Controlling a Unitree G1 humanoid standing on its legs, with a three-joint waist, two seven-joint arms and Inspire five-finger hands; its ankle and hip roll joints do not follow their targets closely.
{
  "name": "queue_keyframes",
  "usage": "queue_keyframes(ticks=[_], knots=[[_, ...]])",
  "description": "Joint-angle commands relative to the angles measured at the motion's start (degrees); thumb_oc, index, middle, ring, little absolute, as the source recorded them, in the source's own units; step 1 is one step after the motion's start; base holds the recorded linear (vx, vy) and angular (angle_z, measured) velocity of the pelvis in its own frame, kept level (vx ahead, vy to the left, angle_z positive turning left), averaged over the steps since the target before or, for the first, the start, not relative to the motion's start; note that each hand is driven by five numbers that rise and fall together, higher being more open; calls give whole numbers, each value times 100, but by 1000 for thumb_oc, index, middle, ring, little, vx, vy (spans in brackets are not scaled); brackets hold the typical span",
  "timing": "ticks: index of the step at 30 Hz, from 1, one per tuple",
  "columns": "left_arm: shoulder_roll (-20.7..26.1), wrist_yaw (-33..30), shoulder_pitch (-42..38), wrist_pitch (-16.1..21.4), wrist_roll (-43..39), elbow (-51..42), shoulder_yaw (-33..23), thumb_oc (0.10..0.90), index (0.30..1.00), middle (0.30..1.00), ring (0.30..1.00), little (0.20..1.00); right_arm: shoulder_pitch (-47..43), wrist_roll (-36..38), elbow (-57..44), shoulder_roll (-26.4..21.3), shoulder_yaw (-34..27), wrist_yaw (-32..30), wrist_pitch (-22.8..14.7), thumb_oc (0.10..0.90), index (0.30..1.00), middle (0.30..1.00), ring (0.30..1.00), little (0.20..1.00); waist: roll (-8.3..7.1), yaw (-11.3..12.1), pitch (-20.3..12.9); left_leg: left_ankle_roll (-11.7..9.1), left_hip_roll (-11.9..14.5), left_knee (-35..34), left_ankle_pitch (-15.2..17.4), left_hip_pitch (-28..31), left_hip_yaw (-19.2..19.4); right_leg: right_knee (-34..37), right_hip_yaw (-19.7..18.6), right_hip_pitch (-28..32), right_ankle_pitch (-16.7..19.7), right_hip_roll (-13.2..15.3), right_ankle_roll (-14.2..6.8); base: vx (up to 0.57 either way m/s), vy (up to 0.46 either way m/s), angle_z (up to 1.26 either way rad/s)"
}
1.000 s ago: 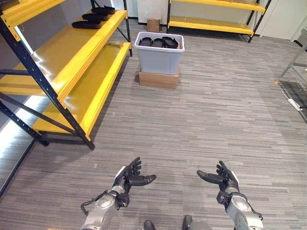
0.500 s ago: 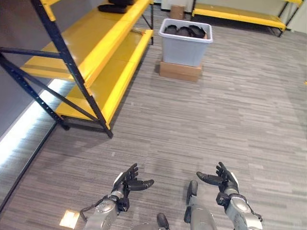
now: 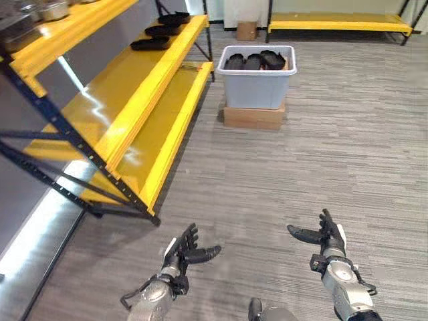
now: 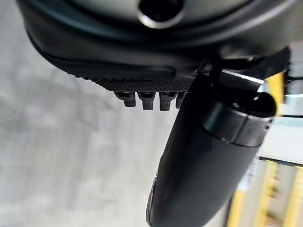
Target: Move parts from the plastic box to the shelf.
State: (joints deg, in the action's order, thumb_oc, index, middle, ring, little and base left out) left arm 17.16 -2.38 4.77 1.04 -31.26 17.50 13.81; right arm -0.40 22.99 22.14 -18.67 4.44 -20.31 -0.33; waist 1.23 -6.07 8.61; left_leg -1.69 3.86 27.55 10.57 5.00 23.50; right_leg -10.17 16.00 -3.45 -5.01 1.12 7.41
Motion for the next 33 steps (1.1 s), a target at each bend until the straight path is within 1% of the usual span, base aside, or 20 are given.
queue_keyframes(ticks=[1, 3, 5, 6, 7, 10, 12, 14, 15, 16, 17, 18, 19, 20, 21, 23, 24, 27, 31, 33], knots=[[21, -132, -415, 567, -138, -354, -29, 900, 1000, 1000, 1000, 1000, -312, 77, -596, -116, -238, -164, -598, 900, 1000, 1000, 1000, 1000, -41, -98, -84, -519, 857, -593, -1201, 590, -224, 438, 80, -108, 230, 250, -729, 299, -296, -36], [17, -166, -573, 647, -47, -396, 79, 900, 1000, 1000, 1000, 1000, -273, 262, -580, -71, -245, -325, -540, 900, 1000, 1000, 1000, 1000, -56, -204, -216, -723, 1070, -93, -1619, 665, -24, 384, 139, 5, -61, 50, -496, 303, -296, -8], [32, -240, -632, 683, 75, -401, 136, 900, 1000, 1000, 1000, 1000, -248, 283, -566, -40, -224, -391, -519, 900, 1000, 1000, 1000, 1000, -90, -250, -256, -849, 1256, 247, -1850, 625, 58, 317, 140, 59, -214, -28, -374, 174, -186, 13], [46, -277, -678, 682, 101, -413, 162, 900, 1000, 1000, 1000, 1000, -234, 279, -546, -34, -196, -417, -530, 900, 1000, 1000, 1000, 1000, -156, -266, -266, -915, 1443, 715, -1990, 520, 69, 307, 120, 128, -295, -60, -279, 253, -150, -21], [-6, -366, -842, 749, 287, -393, 231, 900, 1000, 1000, 1000, 1000, -238, 404, -485, -15, -120, -535, -525, 900, 1000, 1000, 1000, 1000, -185, -243, -234, -653, 1164, 743, -1539, 142, -215, 252, -142, 224, -313, -128, -317, 228, -90, -23], [-28, -396, -927, 778, 382, -421, 300, 900, 1000, 1000, 1000, 1000, -254, 376, -497, -4, -71, -566, -499, 900, 1000, 1000, 1000, 1000, -183, -240, -202, -482, 995, 386, -1323, 56, -210, 226, -314, 263, -296, -156, -376, 114, 50, -49], [17, -451, -1007, 843, 478, -477, 357, 900, 1000, 1000, 1000, 1000, -269, 332, -577, 0, -9, -568, -409, 900, 1000, 1000, 1000, 1000, -216, -220, -128, -276, 786, -298, -1094, -225, -194, 262, -565, 374, -239, -135, -476, 133, 167, -33], [73, -518, -1106, 882, 493, -540, 408, 900, 1000, 1000, 1000, 1000, -259, 261, -653, 40, 145, -614, -354, 900, 1000, 1000, 1000, 1000, -245, -126, -18, -167, 541, -976, -1048, -738, -239, 436, -828, 679, -218, -95, -600, 184, 176, -38], [85, -555, -1131, 897, 464, -570, 412, 900, 1000, 1000, 1000, 1000, -243, 231, -683, 56, 218, -628, -333, 900, 1000, 1000, 1000, 1000, -228, -78, 27, -164, 424, -1399, -1097, -852, -249, 521, -905, 817, -204, -98, -655, 169, 147, -40], [100, -582, -1135, 911, 419, -582, 395, 900, 1000, 1000, 1000, 1000, -222, 194, -717, 73, 288, -630, -323, 900, 1000, 1000, 1000, 1000, -201, -16, 75, -119, 352, -1894, -1320, -956, -194, 608, -973, 903, -107, -138, -666, 135, 104, -39], [99, -590, -1130, 919, 403, -582, 389, 900, 1000, 1000, 1000, 1000, -205, 176, -729, 84, 316, -631, -323, 900, 1000, 1000, 1000, 1000, -189, 11, 85, -128, 325, -2049, -1379, -1000, -213, 641, -1012, 958, -103, -153, -680, 198, 103, -43], [100, -625, -1094, 893, 388, -626, 348, 900, 1000, 1000, 1000, 1000, -139, 153, -798, 109, 403, -619, -303, 900, 1000, 1000, 1000, 1000, -151, 96, 116, -181, 257, -2580, -1639, -1142, -309, 711, -1133, 1127, -96, -209, -726, 291, 103, -46], [103, -667, -1031, 877, 441, -673, 300, 900, 1000, 1000, 1000, 1000, -88, 142, -840, 116, 447, -558, -295, 900, 1000, 1000, 1000, 1000, -142, 175, 132, -234, 251, -2849, -1891, -1271, -413, 759, -1245, 1273, -108, -248, -743, 329, 106, -55], [105, -693, -986, 872, 473, -679, 265, 900, 1000, 1000, 1000, 1000, -50, 132, -867, 118, 476, -489, -286, 900, 1000, 1000, 1000, 1000, -153, 227, 142, -251, 249, -3065, -1971, -1358, -498, 768, -1310, 1369, -128, -253, -762, 444, 134, -120], [122, -626, -835, 797, 540, -634, 132, 900, 1000, 1000, 1000, 1000, 52, 70, -953, 98, 572, -191, -242, 900, 1000, 1000, 1000, 1000, -194, 341, 163, -267, 309, -3255, -1975, -1656, -718, 722, -1487, 1546, -212, -254, -812, 383, 127, -119], [136, -570, -758, 877, 660, -535, 50, 900, 1000, 1000, 1000, 1000, 77, 49, -999, 33, 603, 52, -218, 900, 1000, 1000, 1000, 1000, -197, 355, 167, -263, 374, -3241, -1963, -1657, -647, 661, -1482, 1593, -308, -250, -831, 313, 148, -133], [143, -587, -715, 924, 719, -475, 19, 900, 1000, 1000, 1000, 1000, 82, 44, -1020, -18, 604, 185, -192, 900, 1000, 1000, 1000, 1000, -224, 330, 149, -281, 341, -3232, -1855, -1584, -620, 627, -1425, 1646, -417, -192, -875, 302, 197, -106], [183, -789, -628, 896, 586, -324, -95, 900, 1000, 1000, 1000, 1000, 154, 53, -1118, -90, 635, 465, -85, 900, 1000, 1000, 1000, 1000, -191, 297, 162, -285, 408, -3198, -1834, -1470, -460, 400, -1295, 1666, -625, -150, -885, 330, 228, -34], [303, -947, -518, 1101, 776, -188, -256, 900, 1000, 1000, 1000, 1000, 246, 29, -1139, -80, 670, 731, -78, 900, 1000, 1000, 1000, 1000, -179, 348, 192, -191, 313, -3049, -1759, -1344, -401, 135, -1138, 1652, -826, -91, -887, 299, 250, -53], [360, -878, -458, 1177, 1071, -254, -331, 900, 1000, 1000, 1000, 1000, 272, 46, -1120, -20, 686, 684, -89, 900, 1000, 1000, 1000, 1000, -205, 423, 159, -122, 185, -2985, -1698, -1296, -395, 89, -1058, 1692, -894, -33, -918, 295, 264, -18]])
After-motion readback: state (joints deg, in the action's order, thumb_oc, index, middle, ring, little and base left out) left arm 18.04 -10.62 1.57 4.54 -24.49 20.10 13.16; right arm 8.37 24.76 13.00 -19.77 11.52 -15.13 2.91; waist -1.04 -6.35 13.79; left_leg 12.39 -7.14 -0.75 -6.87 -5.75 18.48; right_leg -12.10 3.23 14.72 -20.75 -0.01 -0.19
